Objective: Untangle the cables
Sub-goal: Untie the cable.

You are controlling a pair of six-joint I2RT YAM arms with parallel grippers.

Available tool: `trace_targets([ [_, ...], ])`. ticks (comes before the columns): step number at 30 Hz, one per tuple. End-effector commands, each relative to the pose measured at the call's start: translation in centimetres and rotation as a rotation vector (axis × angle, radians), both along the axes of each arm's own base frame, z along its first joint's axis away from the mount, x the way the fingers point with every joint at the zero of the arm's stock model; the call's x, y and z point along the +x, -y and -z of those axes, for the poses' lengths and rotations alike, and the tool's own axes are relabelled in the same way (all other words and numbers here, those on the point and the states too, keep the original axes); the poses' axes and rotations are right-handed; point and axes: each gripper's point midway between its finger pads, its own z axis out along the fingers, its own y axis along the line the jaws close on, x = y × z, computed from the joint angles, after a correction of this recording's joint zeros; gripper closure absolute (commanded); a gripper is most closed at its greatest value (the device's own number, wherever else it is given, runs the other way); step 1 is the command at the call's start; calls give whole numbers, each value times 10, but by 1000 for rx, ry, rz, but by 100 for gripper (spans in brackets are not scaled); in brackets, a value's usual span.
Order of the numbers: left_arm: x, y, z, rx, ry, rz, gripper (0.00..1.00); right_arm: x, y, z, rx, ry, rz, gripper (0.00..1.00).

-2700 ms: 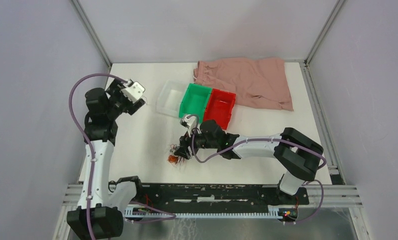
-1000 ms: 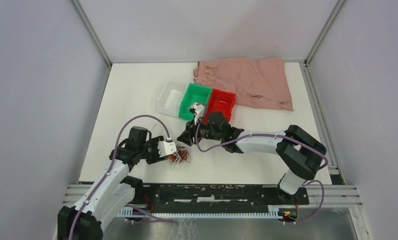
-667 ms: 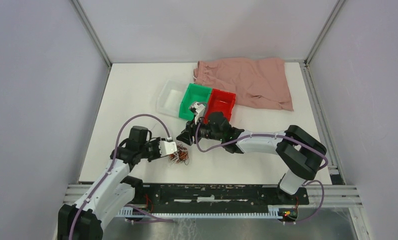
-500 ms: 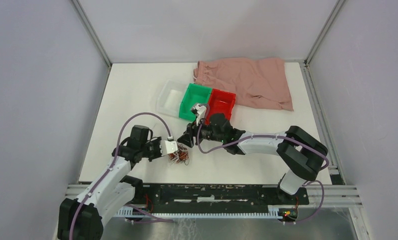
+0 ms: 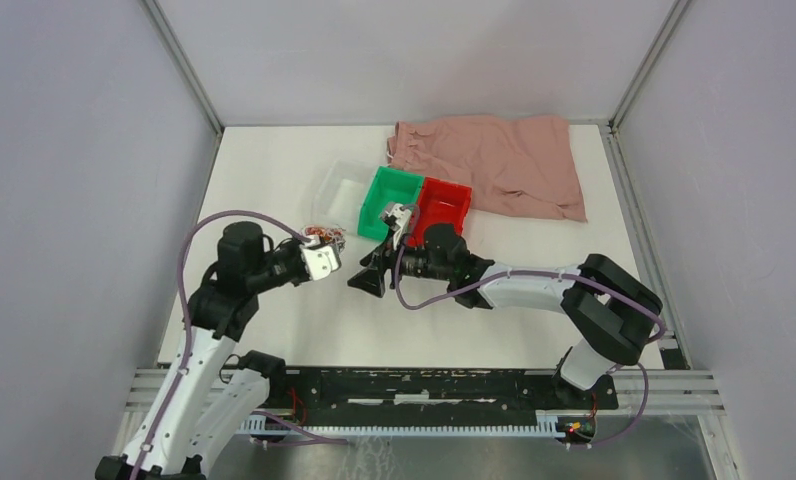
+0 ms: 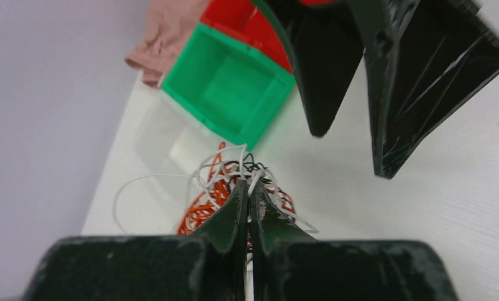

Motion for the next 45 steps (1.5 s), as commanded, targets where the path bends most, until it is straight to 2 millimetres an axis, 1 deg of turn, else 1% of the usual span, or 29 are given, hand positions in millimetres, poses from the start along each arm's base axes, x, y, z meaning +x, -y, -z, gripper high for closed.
trace_targets([
  [1,-33,24,-40,-145,-25,134,97,-5,-11,-77,194,109,-72,26],
  [4,-38,24,-50,-161,-5,144,97,-7,-9,-95,233,125,-72,24],
  [8,-44,25,-54,-167,-11,155,97,-15,3,-121,266,170,-68,23],
  [11,-53,28,-53,-183,-30,188,97,-21,12,-131,261,193,-71,23],
  [14,-58,31,-54,-205,-51,207,97,-27,17,-133,243,201,-87,23],
  [17,-61,33,-55,-215,-59,217,97,-36,17,-135,246,196,-127,22],
  [22,-69,37,-65,-258,-90,239,97,-49,3,-138,262,186,-198,22],
  [27,-77,40,-73,-281,-126,264,97,-55,-8,-147,328,161,-252,23],
  [31,-83,40,-75,-279,-139,277,97,-62,-14,-150,368,129,-312,27],
  [33,-83,40,-75,-278,-137,279,97,-68,-17,-151,388,104,-354,33],
  [35,-83,40,-76,-275,-130,279,97,-74,-16,-155,415,82,-389,39],
  [37,-83,40,-75,-271,-127,281,97,-80,-13,-157,432,63,-421,43],
  [45,-82,39,-73,-252,-95,292,97,-91,0,-146,375,17,-426,43],
])
